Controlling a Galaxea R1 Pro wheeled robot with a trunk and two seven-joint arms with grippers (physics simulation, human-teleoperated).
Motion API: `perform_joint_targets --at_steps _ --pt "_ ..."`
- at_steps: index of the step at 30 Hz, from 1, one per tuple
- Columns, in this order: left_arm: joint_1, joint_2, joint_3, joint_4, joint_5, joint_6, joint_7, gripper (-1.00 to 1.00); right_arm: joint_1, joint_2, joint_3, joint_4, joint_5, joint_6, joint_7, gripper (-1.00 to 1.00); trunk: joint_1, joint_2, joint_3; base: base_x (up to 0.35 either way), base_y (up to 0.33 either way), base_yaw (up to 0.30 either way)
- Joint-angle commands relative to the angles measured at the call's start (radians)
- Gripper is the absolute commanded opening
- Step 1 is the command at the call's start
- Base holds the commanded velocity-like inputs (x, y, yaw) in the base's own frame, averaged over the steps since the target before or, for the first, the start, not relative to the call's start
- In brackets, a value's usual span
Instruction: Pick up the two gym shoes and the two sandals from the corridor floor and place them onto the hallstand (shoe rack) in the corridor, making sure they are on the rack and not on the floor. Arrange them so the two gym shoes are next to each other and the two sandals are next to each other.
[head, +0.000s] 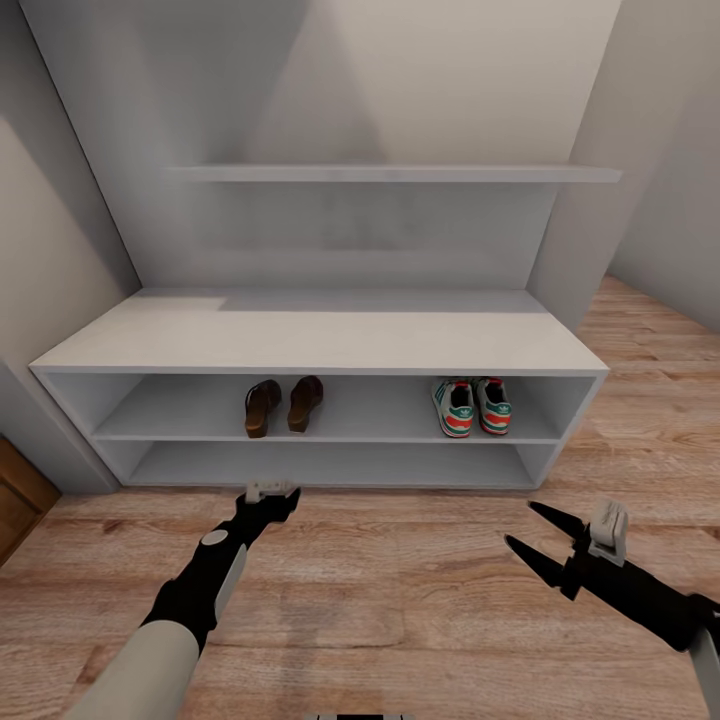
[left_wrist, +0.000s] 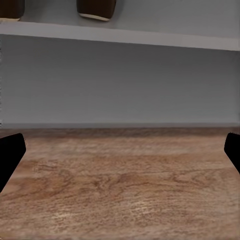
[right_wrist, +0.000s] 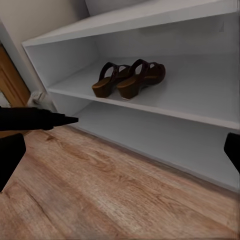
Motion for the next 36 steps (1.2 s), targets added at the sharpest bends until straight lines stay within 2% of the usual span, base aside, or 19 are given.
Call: perform_joint_targets --at_steps 1,4,6,9,11,12,13,14,15,16,18,19,20,23,25,28,30,36 --pt "0.005 0.0 0.008 -0.004 -0.01 -0.001 -0.011 1.0 0.001 0.0 -0.007 0.001 -0.003 0.01 0.002 1.0 0.0 0.0 -0.001 0.0 0.0 0.0" --pt "0.011 0.002 0.008 -0.006 -0.01 -0.004 -0.013 1.0 0.002 -0.001 -0.017 0.001 0.003 0.01 0.001 1.0 0.0 0.0 -0.001 0.0 0.0 0.0" --pt "0.027 0.006 0.008 -0.009 -0.011 -0.01 -0.025 1.0 0.004 0.0 -0.045 0.003 0.028 0.009 -0.002 1.0 0.0 0.0 -0.001 0.0 0.0 0.0" --pt "0.038 0.007 0.007 -0.013 -0.011 -0.012 -0.035 1.0 0.005 0.001 -0.063 0.006 0.045 0.008 -0.003 1.0 0.0 0.0 -0.001 0.0 0.0 0.0" --pt "0.066 0.012 0.008 -0.034 -0.011 -0.021 -0.067 1.0 0.006 0.005 -0.099 0.016 0.088 0.004 -0.006 1.0 0.0 0.0 -0.001 0.0 0.0 0.0" --pt "0.066 0.012 0.008 -0.034 -0.011 -0.021 -0.067 1.0 0.006 0.005 -0.099 0.016 0.088 0.004 -0.006 1.0 0.0 0.0 -0.001 0.0 0.0 0.0" --pt "0.084 0.016 0.008 -0.052 -0.011 -0.026 -0.086 1.0 0.006 0.006 -0.117 0.025 0.112 0.002 -0.007 1.0 0.0 0.0 -0.001 0.0 0.0 0.0" --pt "0.084 0.016 0.008 -0.052 -0.011 -0.026 -0.086 1.0 0.006 0.006 -0.117 0.025 0.112 0.002 -0.007 1.0 0.0 0.0 -0.001 0.0 0.0 0.0" --pt "0.104 0.02 0.008 -0.075 -0.011 -0.031 -0.107 1.0 0.006 0.007 -0.137 0.038 0.137 -0.003 -0.008 1.0 0.0 0.0 -0.001 0.0 0.0 0.0" --pt "0.104 0.02 0.008 -0.075 -0.011 -0.031 -0.107 1.0 0.006 0.007 -0.137 0.038 0.137 -0.003 -0.008 1.0 0.0 0.0 -0.001 0.0 0.0 0.0" --pt "0.149 0.028 0.009 -0.131 -0.012 -0.038 -0.149 1.0 0.006 0.009 -0.178 0.077 0.177 -0.025 -0.009 1.0 0.0 0.0 -0.001 0.0 0.0 0.0" --pt "0.149 0.028 0.009 -0.131 -0.012 -0.038 -0.149 1.0 0.006 0.009 -0.178 0.077 0.177 -0.025 -0.009 1.0 0.0 0.0 -0.001 0.0 0.0 0.0" --pt "0.173 0.031 0.009 -0.163 -0.012 -0.04 -0.169 1.0 0.006 0.009 -0.2 0.101 0.192 -0.043 -0.009 1.0 0.0 0.0 -0.001 0.0 0.0 0.0" --pt "0.199 0.033 0.009 -0.198 -0.012 -0.042 -0.187 1.0 0.006 0.009 -0.222 0.127 0.205 -0.062 -0.01 1.0 0.0 0.0 -0.001 0.0 0.0 0.0" --pt "0.251 0.037 0.009 -0.27 -0.012 -0.045 -0.217 1.0 0.004 0.009 -0.263 0.179 0.225 -0.101 -0.01 1.0 0.0 0.0 -0.001 0.0 0.0 0.0" --pt "0.277 0.038 0.01 -0.306 -0.011 -0.046 -0.229 1.0 0.003 0.009 -0.281 0.205 0.232 -0.118 -0.011 1.0 0.0 0.0 -0.001 0.0 0.0 0.0" --pt "0.325 0.04 0.01 -0.37 -0.011 -0.047 -0.247 1.0 0.0 0.007 -0.308 0.247 0.243 -0.143 -0.012 1.0 0.0 0.0 -0.001 0.0 0.0 0.0" --pt "0.378 0.041 0.01 -0.433 -0.011 -0.048 -0.266 1.0 -0.001 0.005 -0.332 0.285 0.253 -0.164 -0.03 1.0 0.0 0.0 -0.001 0.0 0.0 0.0"
